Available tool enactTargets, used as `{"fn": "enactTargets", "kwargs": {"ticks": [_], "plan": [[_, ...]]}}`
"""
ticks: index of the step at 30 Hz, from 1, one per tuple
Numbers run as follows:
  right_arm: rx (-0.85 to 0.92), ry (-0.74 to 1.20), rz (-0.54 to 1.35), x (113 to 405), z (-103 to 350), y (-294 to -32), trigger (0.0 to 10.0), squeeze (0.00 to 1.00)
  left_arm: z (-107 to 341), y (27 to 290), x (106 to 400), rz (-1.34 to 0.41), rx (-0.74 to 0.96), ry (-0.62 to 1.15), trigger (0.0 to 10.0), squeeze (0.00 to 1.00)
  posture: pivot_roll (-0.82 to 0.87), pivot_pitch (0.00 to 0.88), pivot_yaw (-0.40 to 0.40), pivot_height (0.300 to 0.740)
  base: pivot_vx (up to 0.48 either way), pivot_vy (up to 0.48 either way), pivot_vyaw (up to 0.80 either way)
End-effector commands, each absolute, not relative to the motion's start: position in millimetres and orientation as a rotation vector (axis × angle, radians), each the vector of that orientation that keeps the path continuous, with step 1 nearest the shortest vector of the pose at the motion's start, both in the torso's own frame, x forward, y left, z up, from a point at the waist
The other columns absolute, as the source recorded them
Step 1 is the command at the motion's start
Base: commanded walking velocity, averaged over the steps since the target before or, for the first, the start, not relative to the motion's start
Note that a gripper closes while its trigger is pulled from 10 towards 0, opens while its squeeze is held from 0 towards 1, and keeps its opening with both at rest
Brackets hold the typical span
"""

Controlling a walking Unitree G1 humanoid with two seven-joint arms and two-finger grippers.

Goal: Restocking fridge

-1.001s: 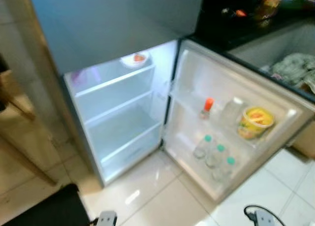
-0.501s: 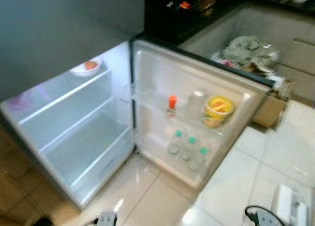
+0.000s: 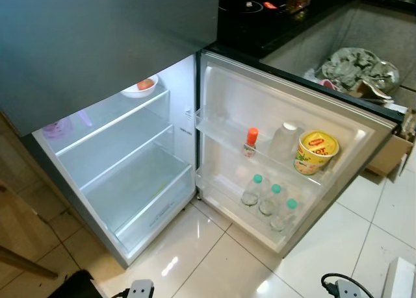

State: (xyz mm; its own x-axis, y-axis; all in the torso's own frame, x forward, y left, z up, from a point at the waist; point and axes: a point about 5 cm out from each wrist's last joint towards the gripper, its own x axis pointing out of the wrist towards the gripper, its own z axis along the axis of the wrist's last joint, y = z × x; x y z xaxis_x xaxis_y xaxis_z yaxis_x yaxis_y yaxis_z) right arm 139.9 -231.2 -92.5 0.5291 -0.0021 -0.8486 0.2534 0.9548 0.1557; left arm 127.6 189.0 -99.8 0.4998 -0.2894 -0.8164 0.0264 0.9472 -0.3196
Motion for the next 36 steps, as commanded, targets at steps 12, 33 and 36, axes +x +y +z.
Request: {"fn": "enactTargets", "kwargs": {"ticks": [12,33,36], "plan": [[0.271,1.009,-0.172,135.9,-93.1,-234.8,10.0,0.00,-102.3,184.6,120.9,-0.212,-0.293,1.057,10.0,0.00,-0.07,0.060,-0.046,0.740,0.000,-0.338,0.00],[0.266,1.012,-0.174,135.4,-92.9,-236.2,10.0,0.00,-102.2,184.4,121.3,-0.212,-0.301,1.057,10.0,0.00,-0.07,0.058,-0.046,0.740,0.000,-0.403,0.00],[0.266,1.013,-0.176,135.2,-93.0,-236.3,10.0,0.00,-102.2,184.6,121.3,-0.209,-0.302,1.056,10.0,0.00,-0.07,0.060,-0.045,0.740,0.000,-0.406,0.00]]}}
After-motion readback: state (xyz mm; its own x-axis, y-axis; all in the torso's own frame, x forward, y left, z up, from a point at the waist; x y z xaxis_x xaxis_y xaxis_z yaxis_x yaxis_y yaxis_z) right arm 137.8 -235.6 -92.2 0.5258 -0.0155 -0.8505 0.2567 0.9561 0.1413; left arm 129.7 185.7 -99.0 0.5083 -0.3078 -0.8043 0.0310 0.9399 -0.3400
